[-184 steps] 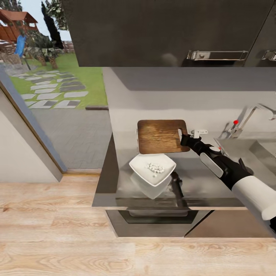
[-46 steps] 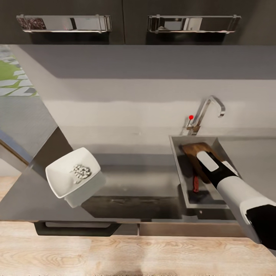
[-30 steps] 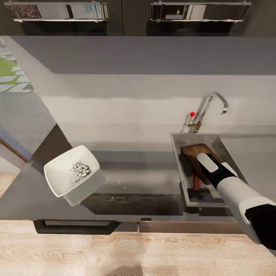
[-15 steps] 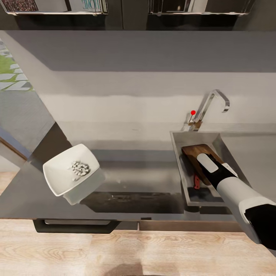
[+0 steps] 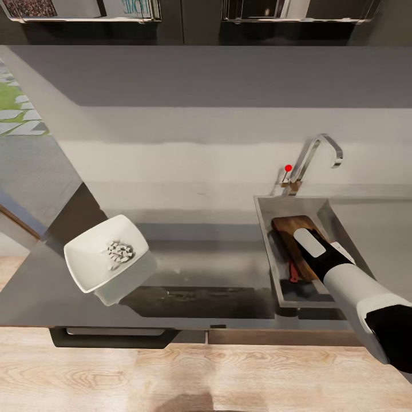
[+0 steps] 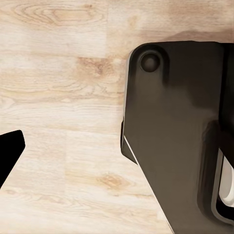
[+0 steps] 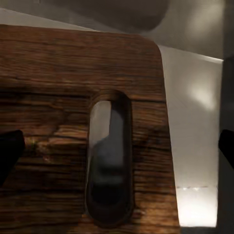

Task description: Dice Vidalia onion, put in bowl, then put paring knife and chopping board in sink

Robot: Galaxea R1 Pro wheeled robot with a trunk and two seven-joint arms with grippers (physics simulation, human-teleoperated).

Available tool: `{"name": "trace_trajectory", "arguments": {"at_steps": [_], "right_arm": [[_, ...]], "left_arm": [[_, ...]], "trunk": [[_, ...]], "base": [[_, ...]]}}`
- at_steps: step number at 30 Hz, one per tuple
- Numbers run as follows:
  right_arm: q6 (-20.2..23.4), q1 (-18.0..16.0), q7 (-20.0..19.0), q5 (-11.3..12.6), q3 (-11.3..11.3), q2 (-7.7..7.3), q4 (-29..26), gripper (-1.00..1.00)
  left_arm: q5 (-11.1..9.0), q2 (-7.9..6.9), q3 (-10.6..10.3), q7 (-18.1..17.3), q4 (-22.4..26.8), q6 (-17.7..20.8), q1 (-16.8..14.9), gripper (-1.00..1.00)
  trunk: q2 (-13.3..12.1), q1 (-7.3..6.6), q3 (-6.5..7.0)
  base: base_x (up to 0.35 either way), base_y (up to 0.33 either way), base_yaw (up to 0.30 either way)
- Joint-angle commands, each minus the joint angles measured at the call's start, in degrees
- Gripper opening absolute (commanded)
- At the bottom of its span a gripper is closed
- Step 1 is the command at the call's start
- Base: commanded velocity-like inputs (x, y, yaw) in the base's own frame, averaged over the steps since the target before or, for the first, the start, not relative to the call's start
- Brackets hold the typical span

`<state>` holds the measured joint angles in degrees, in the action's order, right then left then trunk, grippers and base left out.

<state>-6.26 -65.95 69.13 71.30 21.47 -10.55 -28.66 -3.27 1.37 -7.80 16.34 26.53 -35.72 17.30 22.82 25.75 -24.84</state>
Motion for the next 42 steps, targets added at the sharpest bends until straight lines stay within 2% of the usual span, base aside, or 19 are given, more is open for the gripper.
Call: {"name": "trace_trajectory", "arguments": {"at_steps": [1,2,4,5,7,9,11,16,18,22,25,42], "right_arm": [[-0.55,-0.04,0.19,0.53,0.52,-0.11,-0.62,1.00],[-0.32,-0.05,0.27,0.46,0.60,-0.17,-2.65,1.00],[2.05,-0.02,0.64,0.19,0.81,-0.53,-13.52,1.00],[5.91,-0.04,1.19,-0.02,0.92,-0.74,-20.09,1.00],[18.44,-0.02,2.33,-0.63,0.93,-0.80,-31.60,1.00],[27.81,-0.04,2.35,-0.81,0.91,-0.67,-37.90,1.00],[32.47,-0.02,1.54,-0.84,0.95,-0.63,-40.26,1.00],[44.29,-0.02,-6.20,-0.89,1.01,-0.92,-41.74,1.00],[47.49,-0.02,-8.50,-0.89,2.21,-0.95,-41.83,1.00],[49.16,-0.03,-11.77,-0.97,6.01,-1.58,-41.90,1.00],[49.36,-0.03,-12.85,-1.11,6.93,-1.86,-41.91,1.00],[49.33,-0.02,-13.71,-1.34,7.40,-1.93,-42.00,1.00]], "left_arm": [[-0.34,-0.05,-0.46,0.45,0.10,-0.06,0.02,1.00],[-0.34,-0.05,-0.46,0.45,0.10,-0.06,0.02,1.00],[-0.34,-0.05,-0.46,0.45,0.10,-0.05,0.02,1.00],[-0.34,-0.05,-0.46,0.45,0.10,-0.07,0.02,1.00],[-0.34,-0.05,-0.46,0.45,0.10,-0.06,0.02,1.00],[-0.34,-0.05,-0.46,0.45,0.10,-0.11,0.02,1.00],[-0.34,-0.05,-0.46,0.45,0.10,-0.13,0.02,1.00],[-0.34,-0.05,-0.46,0.45,0.10,-0.14,0.02,1.00],[-0.34,-0.05,-0.46,0.45,0.10,-0.13,0.02,1.00],[-0.34,-0.05,-0.46,0.45,0.10,-0.11,0.02,1.00],[-0.34,-0.05,-0.46,0.45,0.10,-0.12,0.02,1.00],[-0.34,-0.06,-0.46,0.45,0.10,-0.12,0.02,1.00]], "trunk": [[0.10,0.04,-0.08],[0.10,0.04,-0.08],[0.10,0.04,-0.08],[0.10,0.04,-0.08],[0.10,0.04,-0.08],[0.10,0.04,-0.08],[0.10,0.04,-0.08],[0.10,0.04,-0.08],[0.10,0.04,-0.08],[0.10,0.04,-0.08],[0.10,0.04,-0.08],[0.10,0.04,-0.08]], "base": [[0.000,0.000,0.000],[0.000,0.000,0.000],[0.000,0.000,0.000],[0.000,0.000,0.000],[0.000,0.000,0.000],[0.000,0.000,0.000],[0.000,0.000,0.000],[-0.005,0.000,0.000],[-0.058,0.000,0.000],[-0.134,0.000,0.000],[-0.199,0.000,0.000],[-0.247,0.000,0.000]]}}
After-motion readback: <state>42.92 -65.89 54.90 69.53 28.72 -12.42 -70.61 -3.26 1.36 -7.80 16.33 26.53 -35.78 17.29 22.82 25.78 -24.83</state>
